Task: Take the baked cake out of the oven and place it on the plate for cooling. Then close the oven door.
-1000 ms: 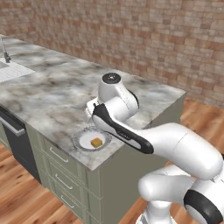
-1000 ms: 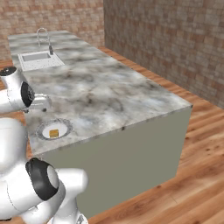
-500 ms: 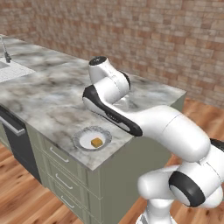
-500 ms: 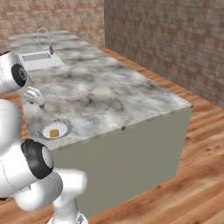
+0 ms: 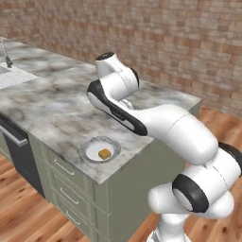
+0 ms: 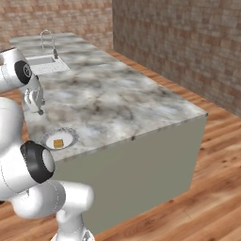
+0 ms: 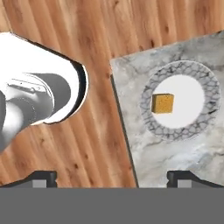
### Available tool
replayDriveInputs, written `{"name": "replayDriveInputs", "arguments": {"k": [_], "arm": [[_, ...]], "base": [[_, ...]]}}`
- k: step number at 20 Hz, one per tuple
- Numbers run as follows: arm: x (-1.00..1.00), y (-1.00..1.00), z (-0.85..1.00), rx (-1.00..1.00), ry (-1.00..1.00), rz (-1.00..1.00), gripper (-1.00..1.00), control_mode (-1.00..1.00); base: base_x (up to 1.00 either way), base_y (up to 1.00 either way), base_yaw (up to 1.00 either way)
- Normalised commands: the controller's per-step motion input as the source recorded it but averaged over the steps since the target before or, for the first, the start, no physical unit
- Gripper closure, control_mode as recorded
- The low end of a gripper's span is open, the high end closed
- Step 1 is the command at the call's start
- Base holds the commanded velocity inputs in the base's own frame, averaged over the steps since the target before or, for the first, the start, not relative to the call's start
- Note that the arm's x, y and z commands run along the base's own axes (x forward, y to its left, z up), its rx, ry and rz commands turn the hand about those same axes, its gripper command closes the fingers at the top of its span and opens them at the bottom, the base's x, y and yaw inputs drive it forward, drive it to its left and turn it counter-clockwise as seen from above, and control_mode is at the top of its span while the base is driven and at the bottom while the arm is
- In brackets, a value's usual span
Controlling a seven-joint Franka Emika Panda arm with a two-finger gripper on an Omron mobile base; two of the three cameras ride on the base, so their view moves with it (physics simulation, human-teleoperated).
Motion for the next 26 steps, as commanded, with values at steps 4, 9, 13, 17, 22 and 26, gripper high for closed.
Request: {"name": "replayDriveInputs", "arguments": {"k": [4,9,13,17,22,26], "arm": [[-0.01,0.0,-0.07,0.02,-0.46,-0.62,-1.0,-1.0],[-0.03,-0.06,-0.03,0.05,-0.44,-0.59,-1.0,-1.0],[0.0,-0.32,-0.05,0.18,-0.2,-0.66,-1.0,-1.0],[0.0,-0.47,-0.07,0.31,-0.01,-0.65,-1.0,-1.0],[0.0,-0.4,-0.03,0.34,0.0,-0.59,-1.0,-1.0],[0.0,-0.17,-0.06,0.26,-0.03,-0.52,-1.0,-1.0]], "base": [[0.0,0.0,0.0],[0.0,0.0,0.0],[0.0,0.0,0.0],[0.0,0.0,0.0],[0.0,0.0,0.0],[0.0,0.0,0.0]]}}
